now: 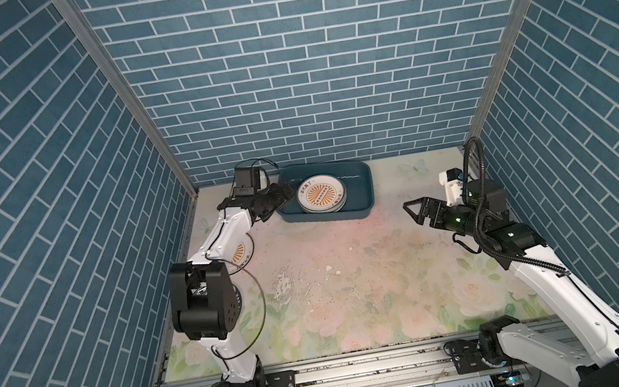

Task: Place the plates into the plastic bin on the countertop
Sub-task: 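Move the left gripper to the next sunburst plate while the right moves toward the bin, then grip the edge of the sunburst plate with the left gripper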

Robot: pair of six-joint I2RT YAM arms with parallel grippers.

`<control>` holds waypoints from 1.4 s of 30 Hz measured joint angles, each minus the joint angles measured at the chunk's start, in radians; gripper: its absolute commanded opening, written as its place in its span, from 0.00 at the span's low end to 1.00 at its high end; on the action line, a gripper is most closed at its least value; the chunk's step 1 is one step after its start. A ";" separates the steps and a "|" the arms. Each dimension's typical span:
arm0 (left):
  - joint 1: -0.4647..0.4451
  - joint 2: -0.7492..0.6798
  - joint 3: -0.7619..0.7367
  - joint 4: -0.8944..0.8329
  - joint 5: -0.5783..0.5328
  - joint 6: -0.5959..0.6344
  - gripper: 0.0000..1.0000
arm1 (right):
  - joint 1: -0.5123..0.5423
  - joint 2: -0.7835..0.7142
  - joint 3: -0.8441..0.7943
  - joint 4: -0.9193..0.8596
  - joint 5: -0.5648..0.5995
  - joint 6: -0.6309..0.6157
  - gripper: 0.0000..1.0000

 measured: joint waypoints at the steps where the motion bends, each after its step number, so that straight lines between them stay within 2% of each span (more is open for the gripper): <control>1: 0.010 -0.022 -0.029 0.007 -0.008 -0.003 1.00 | 0.002 0.002 0.013 0.000 -0.004 0.000 0.99; 6: 0.087 -0.142 -0.200 0.034 -0.052 -0.044 1.00 | 0.019 0.007 0.052 0.012 -0.024 0.000 0.98; 15: 0.247 -0.396 -0.545 0.126 -0.084 -0.202 1.00 | 0.102 0.060 0.053 0.074 -0.056 0.033 0.98; 21: 0.284 -0.537 -0.703 0.154 -0.100 -0.312 1.00 | 0.226 0.122 0.053 0.174 -0.058 0.070 0.98; 26: 0.294 -0.649 -0.805 0.176 -0.136 -0.391 1.00 | 0.369 0.213 0.058 0.268 -0.048 0.085 0.98; 34: 0.296 -0.616 -0.908 0.296 -0.132 -0.524 1.00 | 0.502 0.335 0.128 0.315 -0.036 0.084 0.98; 42: 0.296 -0.500 -0.955 0.435 -0.120 -0.622 0.99 | 0.539 0.338 0.141 0.333 -0.012 0.084 0.98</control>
